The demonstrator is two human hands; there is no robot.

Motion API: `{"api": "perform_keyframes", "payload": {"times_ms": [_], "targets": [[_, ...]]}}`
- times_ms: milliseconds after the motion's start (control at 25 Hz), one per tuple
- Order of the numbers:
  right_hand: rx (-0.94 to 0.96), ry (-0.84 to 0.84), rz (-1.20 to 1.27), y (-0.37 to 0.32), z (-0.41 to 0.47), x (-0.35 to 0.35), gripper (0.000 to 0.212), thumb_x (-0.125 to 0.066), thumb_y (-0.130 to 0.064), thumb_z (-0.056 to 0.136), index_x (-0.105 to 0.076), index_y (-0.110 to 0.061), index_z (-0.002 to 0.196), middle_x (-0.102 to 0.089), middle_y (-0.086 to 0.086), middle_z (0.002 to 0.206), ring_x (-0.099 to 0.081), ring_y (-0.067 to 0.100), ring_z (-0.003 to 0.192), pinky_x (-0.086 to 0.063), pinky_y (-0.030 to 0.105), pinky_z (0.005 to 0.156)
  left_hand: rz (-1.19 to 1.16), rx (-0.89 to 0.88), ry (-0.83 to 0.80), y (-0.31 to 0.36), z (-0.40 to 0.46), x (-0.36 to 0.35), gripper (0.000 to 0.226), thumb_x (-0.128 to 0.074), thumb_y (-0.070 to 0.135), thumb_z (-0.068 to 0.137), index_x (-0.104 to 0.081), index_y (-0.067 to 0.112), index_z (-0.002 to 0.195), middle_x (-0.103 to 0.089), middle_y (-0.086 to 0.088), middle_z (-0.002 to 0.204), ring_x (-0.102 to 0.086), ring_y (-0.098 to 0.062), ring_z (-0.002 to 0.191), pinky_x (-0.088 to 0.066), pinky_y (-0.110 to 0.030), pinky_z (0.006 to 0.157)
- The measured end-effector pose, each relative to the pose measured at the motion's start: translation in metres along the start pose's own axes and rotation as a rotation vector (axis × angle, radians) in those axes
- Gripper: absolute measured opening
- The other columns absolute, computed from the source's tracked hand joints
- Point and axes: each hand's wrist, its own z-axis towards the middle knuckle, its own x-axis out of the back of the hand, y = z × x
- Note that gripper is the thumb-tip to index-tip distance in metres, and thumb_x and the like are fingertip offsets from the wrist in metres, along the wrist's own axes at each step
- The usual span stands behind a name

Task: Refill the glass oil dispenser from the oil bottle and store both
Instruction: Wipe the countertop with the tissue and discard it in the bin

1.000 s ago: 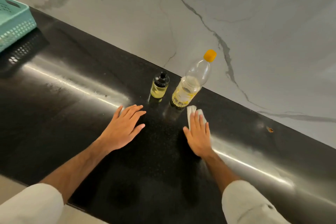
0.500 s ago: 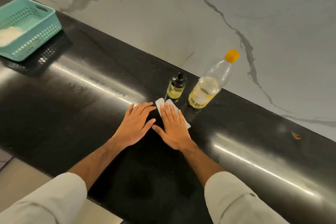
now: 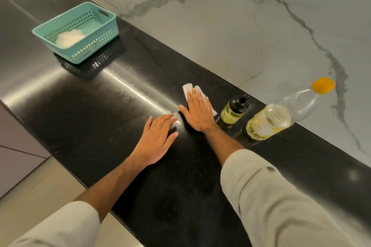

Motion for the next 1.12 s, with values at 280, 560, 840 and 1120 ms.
{"api": "perform_keyframes", "payload": {"times_ms": [280, 560, 840, 1120], "targets": [[0.234, -0.031, -0.033, -0.051, -0.001, -0.007, 0.078, -0.028, -0.063, 0.104, -0.002, -0.022, 0.166, 0.007, 0.006, 0.174, 0.01, 0.027, 0.16, -0.001, 0.059, 0.127, -0.052, 0.047, 0.106, -0.029, -0.028, 0.016, 0.054, -0.028, 0.051, 0.103, -0.035, 0.029, 0.152, -0.031, 0.012, 0.16, -0.019, -0.003, 0.151, -0.008, -0.049, 0.127], [0.547, -0.22, -0.07, -0.095, -0.228, -0.059, 0.077, -0.025, -0.065, 0.106, 0.003, -0.026, 0.165, 0.015, -0.003, 0.173, 0.024, 0.015, 0.156, 0.019, 0.046, 0.126, 0.023, -0.058, 0.055, -0.038, -0.056, 0.032, 0.056, -0.025, 0.051, 0.104, -0.038, 0.024, 0.152, -0.03, 0.005, 0.163, -0.016, -0.01, 0.154, -0.012, -0.054, 0.125], [0.216, -0.165, -0.152, 0.009, -0.195, -0.034, 0.073, -0.024, -0.06, 0.107, 0.008, -0.029, 0.165, 0.021, -0.003, 0.17, 0.023, 0.017, 0.157, 0.006, 0.052, 0.128, 0.26, -0.117, -0.109, -0.028, -0.076, -0.003, 0.062, -0.022, 0.055, 0.105, -0.027, 0.025, 0.158, -0.022, 0.003, 0.167, -0.009, -0.013, 0.156, -0.009, -0.053, 0.126], [0.124, -0.028, -0.139, -0.02, -0.089, -0.027, 0.082, -0.025, -0.067, 0.103, 0.007, -0.025, 0.165, 0.015, 0.001, 0.173, 0.016, 0.025, 0.159, -0.001, 0.059, 0.127, 0.17, -0.014, -0.063, -0.025, -0.099, -0.001, 0.063, -0.027, 0.053, 0.104, -0.023, 0.024, 0.159, -0.018, 0.004, 0.168, -0.006, -0.012, 0.156, -0.002, -0.051, 0.127]]}}
